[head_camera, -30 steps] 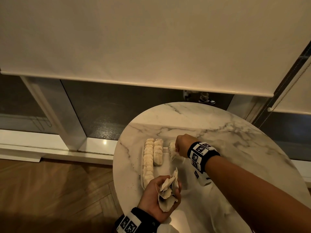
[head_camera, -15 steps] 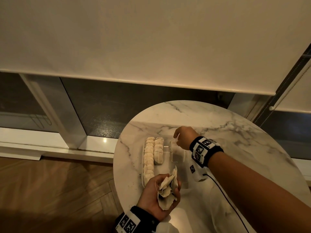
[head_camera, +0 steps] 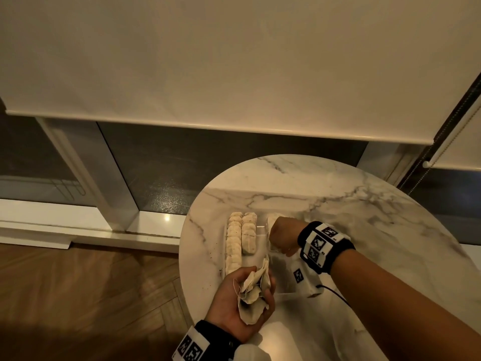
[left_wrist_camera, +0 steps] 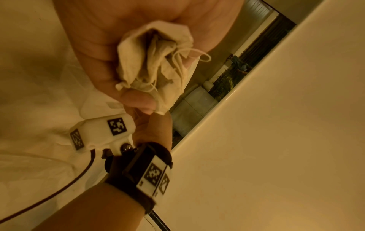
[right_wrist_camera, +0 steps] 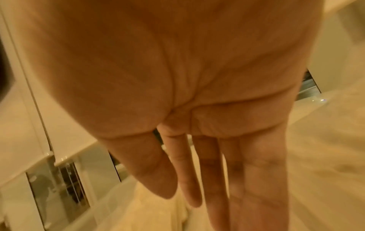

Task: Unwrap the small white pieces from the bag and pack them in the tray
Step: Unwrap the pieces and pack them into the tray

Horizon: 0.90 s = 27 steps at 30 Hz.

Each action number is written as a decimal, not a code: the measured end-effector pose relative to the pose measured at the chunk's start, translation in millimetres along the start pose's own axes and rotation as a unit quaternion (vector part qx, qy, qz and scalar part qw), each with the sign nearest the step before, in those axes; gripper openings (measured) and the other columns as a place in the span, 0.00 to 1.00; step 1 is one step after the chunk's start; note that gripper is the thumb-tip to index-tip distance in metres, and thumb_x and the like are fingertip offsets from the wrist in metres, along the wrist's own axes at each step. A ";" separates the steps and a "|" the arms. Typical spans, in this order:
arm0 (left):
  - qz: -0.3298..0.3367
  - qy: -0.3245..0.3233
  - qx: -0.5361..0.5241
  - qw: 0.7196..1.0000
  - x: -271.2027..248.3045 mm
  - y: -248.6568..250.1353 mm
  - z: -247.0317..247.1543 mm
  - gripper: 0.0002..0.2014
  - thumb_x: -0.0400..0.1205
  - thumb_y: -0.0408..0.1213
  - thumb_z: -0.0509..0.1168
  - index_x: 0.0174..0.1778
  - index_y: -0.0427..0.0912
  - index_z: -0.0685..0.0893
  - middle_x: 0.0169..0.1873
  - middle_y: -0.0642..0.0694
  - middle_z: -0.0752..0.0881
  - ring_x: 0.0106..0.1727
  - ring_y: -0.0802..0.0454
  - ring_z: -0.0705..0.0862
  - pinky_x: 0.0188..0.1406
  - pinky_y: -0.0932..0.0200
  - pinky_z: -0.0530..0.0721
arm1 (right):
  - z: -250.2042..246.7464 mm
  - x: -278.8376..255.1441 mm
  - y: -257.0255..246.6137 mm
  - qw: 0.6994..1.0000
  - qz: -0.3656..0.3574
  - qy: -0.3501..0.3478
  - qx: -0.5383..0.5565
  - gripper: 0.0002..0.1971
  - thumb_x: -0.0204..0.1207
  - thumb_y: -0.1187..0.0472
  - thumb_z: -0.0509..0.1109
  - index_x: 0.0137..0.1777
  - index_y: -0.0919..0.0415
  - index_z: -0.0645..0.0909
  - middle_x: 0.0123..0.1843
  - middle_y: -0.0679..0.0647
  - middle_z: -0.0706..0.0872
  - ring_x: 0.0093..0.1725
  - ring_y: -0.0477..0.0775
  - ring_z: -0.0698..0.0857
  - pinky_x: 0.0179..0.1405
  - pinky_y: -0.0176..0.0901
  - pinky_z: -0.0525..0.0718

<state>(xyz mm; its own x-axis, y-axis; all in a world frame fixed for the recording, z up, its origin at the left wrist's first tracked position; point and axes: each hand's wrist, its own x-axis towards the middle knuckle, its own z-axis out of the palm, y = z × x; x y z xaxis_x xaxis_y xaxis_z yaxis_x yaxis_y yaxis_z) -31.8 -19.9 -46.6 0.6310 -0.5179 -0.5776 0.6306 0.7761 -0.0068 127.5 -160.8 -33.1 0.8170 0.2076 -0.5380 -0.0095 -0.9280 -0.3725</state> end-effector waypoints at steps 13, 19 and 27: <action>0.099 -0.047 0.051 0.993 2.0 -2.8 7.1 0.12 0.72 0.42 0.70 0.44 0.36 0.86 0.38 0.41 0.78 0.37 0.46 0.78 0.27 0.56 0.83 | 10.3 -136.0 0.7 0.955 -0.210 0.168 0.129 0.14 0.70 0.38 0.77 0.52 0.39 0.84 0.51 0.40 0.83 0.46 0.41 0.84 0.46 0.40 0.86; 0.148 -0.024 0.133 0.980 -0.6 -8.5 16.1 0.21 0.82 0.49 0.61 0.39 0.38 0.93 0.36 0.40 0.83 0.32 0.48 0.79 0.24 0.60 0.78 | 40.2 -133.1 7.8 0.935 -0.120 0.189 0.275 0.11 0.74 0.46 0.77 0.40 0.53 0.88 0.33 0.50 0.89 0.31 0.42 0.84 0.35 0.51 0.86; 0.167 0.010 0.168 0.972 1.5 -17.8 20.5 0.17 0.83 0.46 0.63 0.48 0.38 0.92 0.37 0.39 0.89 0.30 0.47 0.86 0.26 0.59 0.81 | 42.5 -142.2 19.9 0.877 -0.131 0.215 0.410 0.07 0.78 0.61 0.76 0.39 0.57 0.92 0.34 0.55 0.91 0.32 0.45 0.85 0.28 0.40 0.83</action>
<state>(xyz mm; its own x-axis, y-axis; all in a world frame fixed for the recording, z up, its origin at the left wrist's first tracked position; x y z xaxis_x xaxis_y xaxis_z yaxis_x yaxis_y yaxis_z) -32.9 -41.9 -30.6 0.8188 -0.2471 -0.5182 0.5060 0.7370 0.4481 -13.3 -195.7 3.9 0.9931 0.0814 -0.0843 -0.0567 -0.2959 -0.9535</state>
